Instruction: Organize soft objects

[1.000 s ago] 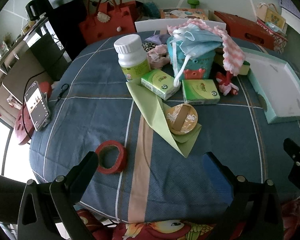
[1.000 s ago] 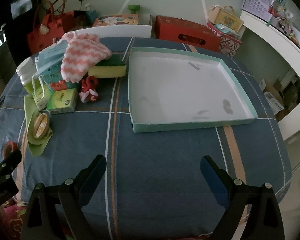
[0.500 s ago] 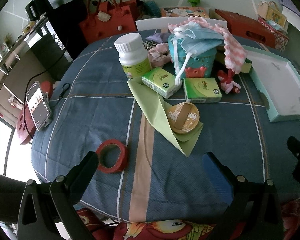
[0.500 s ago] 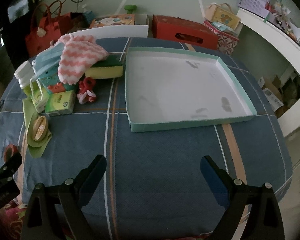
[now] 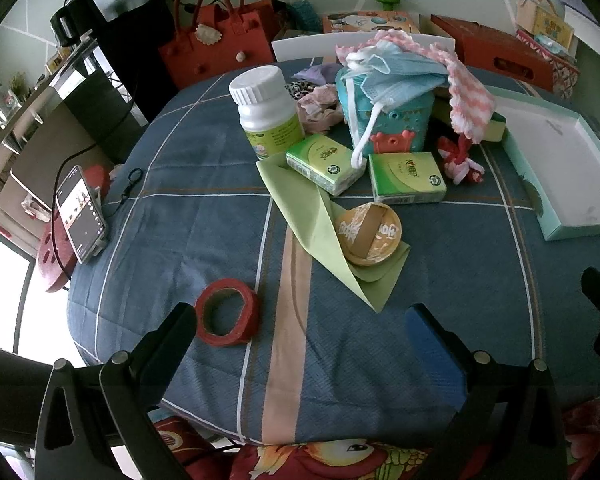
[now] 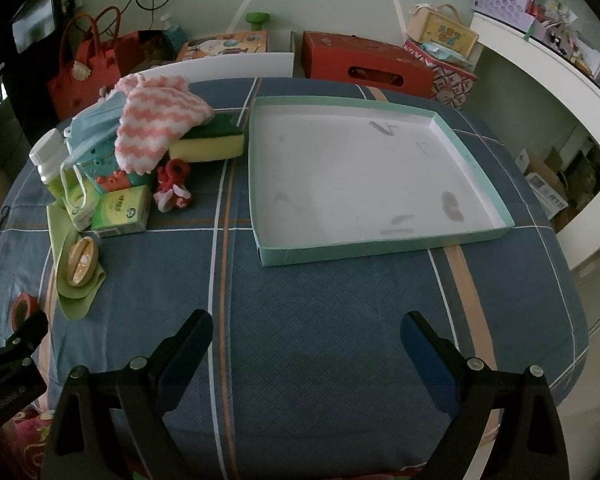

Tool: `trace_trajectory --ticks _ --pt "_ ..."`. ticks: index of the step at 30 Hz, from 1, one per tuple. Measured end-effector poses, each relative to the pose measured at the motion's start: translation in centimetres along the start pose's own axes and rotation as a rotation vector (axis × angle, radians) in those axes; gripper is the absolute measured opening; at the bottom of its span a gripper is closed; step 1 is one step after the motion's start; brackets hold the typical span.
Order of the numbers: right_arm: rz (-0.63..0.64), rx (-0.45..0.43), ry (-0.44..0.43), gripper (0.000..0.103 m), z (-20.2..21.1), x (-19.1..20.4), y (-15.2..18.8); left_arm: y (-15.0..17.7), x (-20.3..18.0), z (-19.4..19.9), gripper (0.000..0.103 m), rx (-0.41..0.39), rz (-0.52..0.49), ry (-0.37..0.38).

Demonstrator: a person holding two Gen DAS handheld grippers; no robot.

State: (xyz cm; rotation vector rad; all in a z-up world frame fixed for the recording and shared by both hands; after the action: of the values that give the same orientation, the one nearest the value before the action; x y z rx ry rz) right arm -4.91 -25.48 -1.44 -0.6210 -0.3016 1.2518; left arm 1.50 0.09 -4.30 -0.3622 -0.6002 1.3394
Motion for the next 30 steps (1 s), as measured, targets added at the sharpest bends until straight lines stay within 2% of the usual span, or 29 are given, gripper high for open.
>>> trace_trajectory --ticks 27,30 --pt "-0.021 -0.001 -0.016 0.097 0.01 -0.27 0.07 0.13 -0.06 -0.03 0.103 0.004 -0.013 -0.01" --pt "-0.022 0.002 -0.017 0.097 0.04 -0.23 0.09 0.07 0.42 -0.14 0.103 0.015 0.013 0.032"
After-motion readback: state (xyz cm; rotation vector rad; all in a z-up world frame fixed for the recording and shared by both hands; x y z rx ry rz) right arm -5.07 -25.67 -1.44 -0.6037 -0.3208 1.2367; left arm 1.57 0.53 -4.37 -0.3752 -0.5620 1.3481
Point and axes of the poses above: each gripper's, at about its wrist camera, not at the fingertips, and z roughly against the way its jaws point, x to its left, y to its underside, the point moved 5 cm from there along -z, roughly the way its jaws point, and after that the axes turned 7 degrees about -x, right-handed, at the moved point
